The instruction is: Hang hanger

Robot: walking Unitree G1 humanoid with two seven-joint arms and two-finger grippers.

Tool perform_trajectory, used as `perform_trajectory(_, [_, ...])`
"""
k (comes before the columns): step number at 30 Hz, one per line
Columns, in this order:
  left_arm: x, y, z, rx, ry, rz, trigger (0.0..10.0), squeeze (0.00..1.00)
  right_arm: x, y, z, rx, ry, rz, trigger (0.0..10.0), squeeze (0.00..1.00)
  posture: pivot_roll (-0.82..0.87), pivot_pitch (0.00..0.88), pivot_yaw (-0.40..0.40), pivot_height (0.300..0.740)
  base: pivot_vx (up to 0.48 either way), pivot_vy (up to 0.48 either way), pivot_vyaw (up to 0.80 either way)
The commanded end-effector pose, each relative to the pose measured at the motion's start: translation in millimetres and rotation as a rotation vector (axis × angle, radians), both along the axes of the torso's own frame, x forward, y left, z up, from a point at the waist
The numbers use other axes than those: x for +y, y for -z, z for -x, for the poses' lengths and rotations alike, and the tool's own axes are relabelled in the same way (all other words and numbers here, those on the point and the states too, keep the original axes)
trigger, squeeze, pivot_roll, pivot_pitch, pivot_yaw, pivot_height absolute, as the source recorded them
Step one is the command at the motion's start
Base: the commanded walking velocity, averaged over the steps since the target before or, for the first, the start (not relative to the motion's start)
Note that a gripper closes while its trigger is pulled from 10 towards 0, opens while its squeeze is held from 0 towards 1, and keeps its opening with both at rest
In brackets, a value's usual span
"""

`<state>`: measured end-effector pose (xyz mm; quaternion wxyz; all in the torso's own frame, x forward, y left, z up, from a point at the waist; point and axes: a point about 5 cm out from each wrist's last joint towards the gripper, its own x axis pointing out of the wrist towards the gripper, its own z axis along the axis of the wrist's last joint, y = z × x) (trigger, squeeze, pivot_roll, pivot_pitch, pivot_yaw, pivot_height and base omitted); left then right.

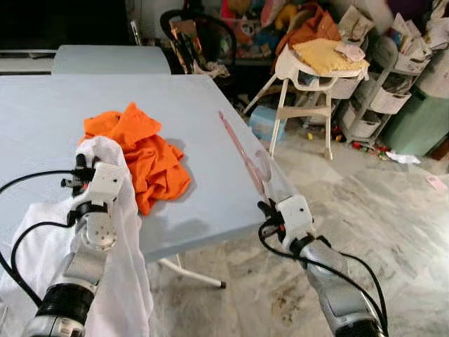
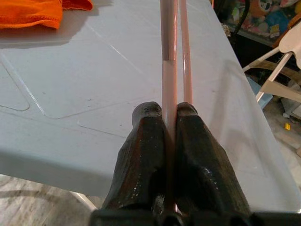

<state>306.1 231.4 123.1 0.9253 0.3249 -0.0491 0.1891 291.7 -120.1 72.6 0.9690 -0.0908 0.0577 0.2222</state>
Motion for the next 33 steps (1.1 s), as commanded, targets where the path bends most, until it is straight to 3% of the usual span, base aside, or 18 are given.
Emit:
perform_trajectory(1, [-8.0,1.7,7.1,0.008,0.012,0.105,10.0,1.00,-0.7,17.9,6.1,0.093,-0.004,0.018,10.0,0.00,0.04,0.000,-0.114,0.740,0.000,0.000,0.00])
perform_trajectory(2, [-8.0,1.7,7.1,0.008,0.012,0.105,10.0,1.00,-0.7,17.9,6.1,0.093,-0.004,0.018,10.0,0.00,0.04,0.000,-0.114,0.740,0.000,0.000,0.00])
perform_trajectory(3, [-11.3,3.5,14.3,-0.001,0.002,0.209,10.0,1.00,-0.1,17.9,5.5,0.093,-0.005,0.017,10.0,0.00,0.05,0.000,-0.115,0.740,0.000,0.000,0.00])
perform_trajectory(7, [-19.5,-0.1,28.9,-0.062,0.001,0.423,10.0,1.00,2.1,18.3,4.4,0.094,-0.009,0.014,10.0,0.00,0.07,0.000,-0.115,0.740,0.000,0.000,0.00])
perform_trajectory(9, [-20.6,-0.7,33.0,-0.061,-0.011,0.455,10.0,1.00,2.7,18.4,4.2,0.094,-0.010,0.012,10.0,0.00,0.07,0.000,-0.115,0.740,0.000,0.000,0.00])
perform_trajectory(15, [-35.4,-11.6,51.2,-0.023,0.041,0.491,10.0,1.00,3.9,19.8,4.1,0.096,-0.014,0.011,10.0,0.00,0.09,0.000,-0.114,0.740,0.000,0.000,0.00])
perform_trajectory(19, [-47.3,-3.2,63.7,0.129,0.040,0.575,10.0,1.00,6.1,22.2,4.9,0.102,-0.020,0.012,10.0,0.00,0.10,0.000,-0.117,0.740,0.000,0.000,0.00])
perform_trajectory(33, [-42.1,4.0,98.0,0.309,0.017,0.525,10.0,1.00,5.6,28.6,6.9,0.119,-0.024,0.031,10.0,0.00,0.12,0.000,-0.106,0.740,0.000,0.000,0.00])
